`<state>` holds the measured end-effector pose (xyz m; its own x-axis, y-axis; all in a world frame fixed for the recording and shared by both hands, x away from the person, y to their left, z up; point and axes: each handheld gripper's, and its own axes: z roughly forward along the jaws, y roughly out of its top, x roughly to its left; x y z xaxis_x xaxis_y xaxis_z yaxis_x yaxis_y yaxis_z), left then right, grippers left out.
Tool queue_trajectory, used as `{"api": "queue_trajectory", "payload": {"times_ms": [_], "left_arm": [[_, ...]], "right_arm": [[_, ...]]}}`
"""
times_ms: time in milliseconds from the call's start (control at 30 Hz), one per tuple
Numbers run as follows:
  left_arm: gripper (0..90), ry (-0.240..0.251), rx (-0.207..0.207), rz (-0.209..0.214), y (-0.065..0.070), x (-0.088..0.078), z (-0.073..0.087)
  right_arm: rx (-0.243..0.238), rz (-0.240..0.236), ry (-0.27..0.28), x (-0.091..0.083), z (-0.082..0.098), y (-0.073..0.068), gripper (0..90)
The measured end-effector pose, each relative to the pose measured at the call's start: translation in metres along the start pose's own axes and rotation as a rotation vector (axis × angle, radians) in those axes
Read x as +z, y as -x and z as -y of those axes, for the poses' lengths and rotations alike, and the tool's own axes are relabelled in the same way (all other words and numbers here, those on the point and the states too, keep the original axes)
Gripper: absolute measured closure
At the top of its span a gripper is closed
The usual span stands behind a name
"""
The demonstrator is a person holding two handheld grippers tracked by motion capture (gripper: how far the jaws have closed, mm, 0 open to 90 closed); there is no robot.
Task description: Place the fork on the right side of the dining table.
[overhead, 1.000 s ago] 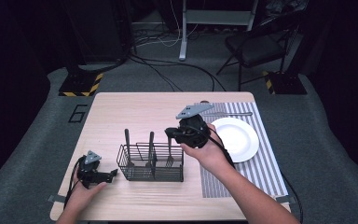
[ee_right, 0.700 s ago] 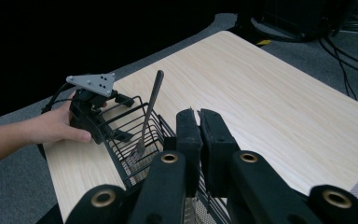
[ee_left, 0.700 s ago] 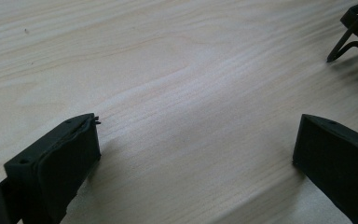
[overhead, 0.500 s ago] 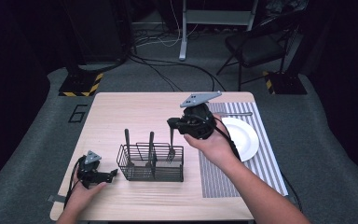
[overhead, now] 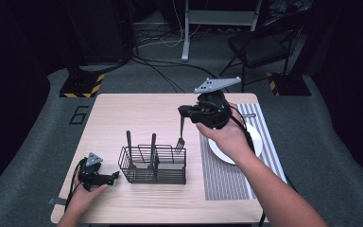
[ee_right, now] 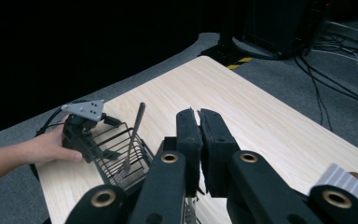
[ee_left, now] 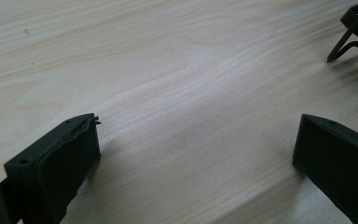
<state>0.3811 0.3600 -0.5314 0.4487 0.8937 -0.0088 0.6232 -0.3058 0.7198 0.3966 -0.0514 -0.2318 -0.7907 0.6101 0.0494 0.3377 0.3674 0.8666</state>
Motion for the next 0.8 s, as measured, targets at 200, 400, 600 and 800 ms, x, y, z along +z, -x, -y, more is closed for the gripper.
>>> {"api": "queue_trajectory", "payload": {"times_ms": [200, 400, 600, 800], "left_arm": [[0.2, 0.000, 0.000, 0.000, 0.000, 0.000, 0.000], [0.2, 0.000, 0.000, 0.000, 0.000, 0.000, 0.000], [0.1, 0.000, 0.000, 0.000, 0.000, 0.000, 0.000], [0.2, 0.000, 0.000, 0.000, 0.000, 0.000, 0.000]], "right_arm": [[0.012, 0.037, 0.008, -0.013, 0.000, 0.011, 86.7], [0.021, 0.077, 0.020, -0.025, 0.006, 0.021, 86.7], [0.028, 0.119, 0.005, -0.027, 0.024, 0.029, 86.7], [0.055, 0.135, -0.010, -0.022, 0.046, 0.036, 86.7]]}}
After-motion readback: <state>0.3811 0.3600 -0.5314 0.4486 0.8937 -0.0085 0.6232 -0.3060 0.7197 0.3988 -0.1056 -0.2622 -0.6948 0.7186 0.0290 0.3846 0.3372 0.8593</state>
